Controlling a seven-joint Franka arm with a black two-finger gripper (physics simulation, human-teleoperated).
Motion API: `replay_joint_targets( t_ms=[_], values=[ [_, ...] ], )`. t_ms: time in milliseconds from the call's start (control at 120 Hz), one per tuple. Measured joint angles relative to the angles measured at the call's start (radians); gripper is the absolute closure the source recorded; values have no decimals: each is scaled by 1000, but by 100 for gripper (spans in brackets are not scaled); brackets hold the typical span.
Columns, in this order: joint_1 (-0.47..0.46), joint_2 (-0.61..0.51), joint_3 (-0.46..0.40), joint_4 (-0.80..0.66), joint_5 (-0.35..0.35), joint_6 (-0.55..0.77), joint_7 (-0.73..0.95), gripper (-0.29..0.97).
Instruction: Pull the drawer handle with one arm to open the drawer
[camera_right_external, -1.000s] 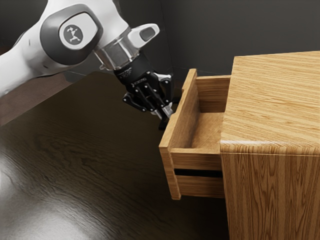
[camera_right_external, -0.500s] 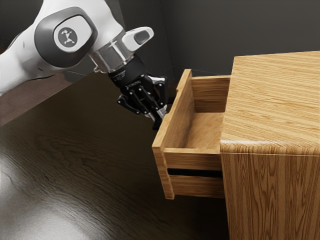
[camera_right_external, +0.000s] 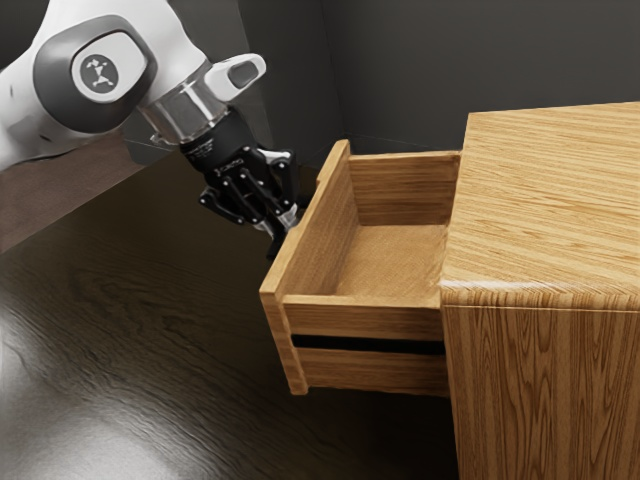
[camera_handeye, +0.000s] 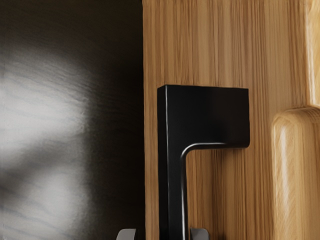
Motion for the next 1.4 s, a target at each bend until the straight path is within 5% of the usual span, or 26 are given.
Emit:
replay_joint_targets(
  t_ms=[1108,1267,1400],
  values=[
    [10,-167,162,-110,70,-43,33,65],
    [16,-172,167,60,34,-86,39,37],
    [14,-164,162,98,90,-135,42,20]
  ],
)
